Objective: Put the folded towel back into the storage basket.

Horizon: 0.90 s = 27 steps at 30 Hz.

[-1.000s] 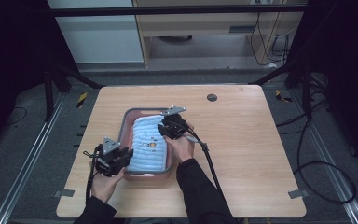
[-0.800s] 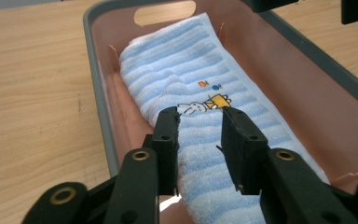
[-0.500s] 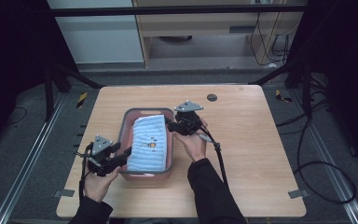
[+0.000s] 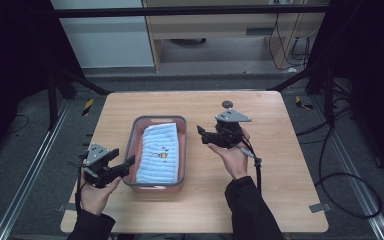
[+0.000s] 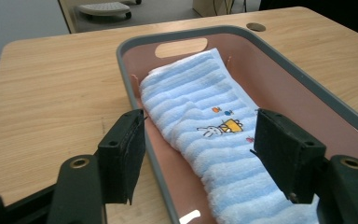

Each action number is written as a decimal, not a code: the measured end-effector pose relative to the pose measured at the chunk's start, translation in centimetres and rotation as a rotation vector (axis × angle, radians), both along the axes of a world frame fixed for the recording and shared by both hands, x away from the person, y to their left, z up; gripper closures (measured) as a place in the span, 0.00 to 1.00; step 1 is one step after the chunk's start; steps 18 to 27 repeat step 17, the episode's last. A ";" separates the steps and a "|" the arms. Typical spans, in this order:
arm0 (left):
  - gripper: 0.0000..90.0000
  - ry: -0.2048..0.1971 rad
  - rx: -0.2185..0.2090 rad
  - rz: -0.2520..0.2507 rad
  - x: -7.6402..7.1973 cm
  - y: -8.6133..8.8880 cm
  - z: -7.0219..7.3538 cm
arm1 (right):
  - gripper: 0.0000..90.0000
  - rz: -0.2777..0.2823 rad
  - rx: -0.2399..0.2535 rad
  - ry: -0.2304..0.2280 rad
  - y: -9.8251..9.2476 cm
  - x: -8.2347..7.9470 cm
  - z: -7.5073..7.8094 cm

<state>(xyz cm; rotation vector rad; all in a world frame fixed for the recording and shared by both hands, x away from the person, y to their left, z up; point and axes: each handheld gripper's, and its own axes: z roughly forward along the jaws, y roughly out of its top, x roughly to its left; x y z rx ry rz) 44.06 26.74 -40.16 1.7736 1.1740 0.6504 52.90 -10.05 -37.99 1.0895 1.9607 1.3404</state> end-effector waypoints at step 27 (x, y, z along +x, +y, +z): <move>0.38 -0.037 0.011 0.040 -0.5 3.4 0.0 | 0.22 -0.082 0.002 0.008 -8.3 -3.2 -2.5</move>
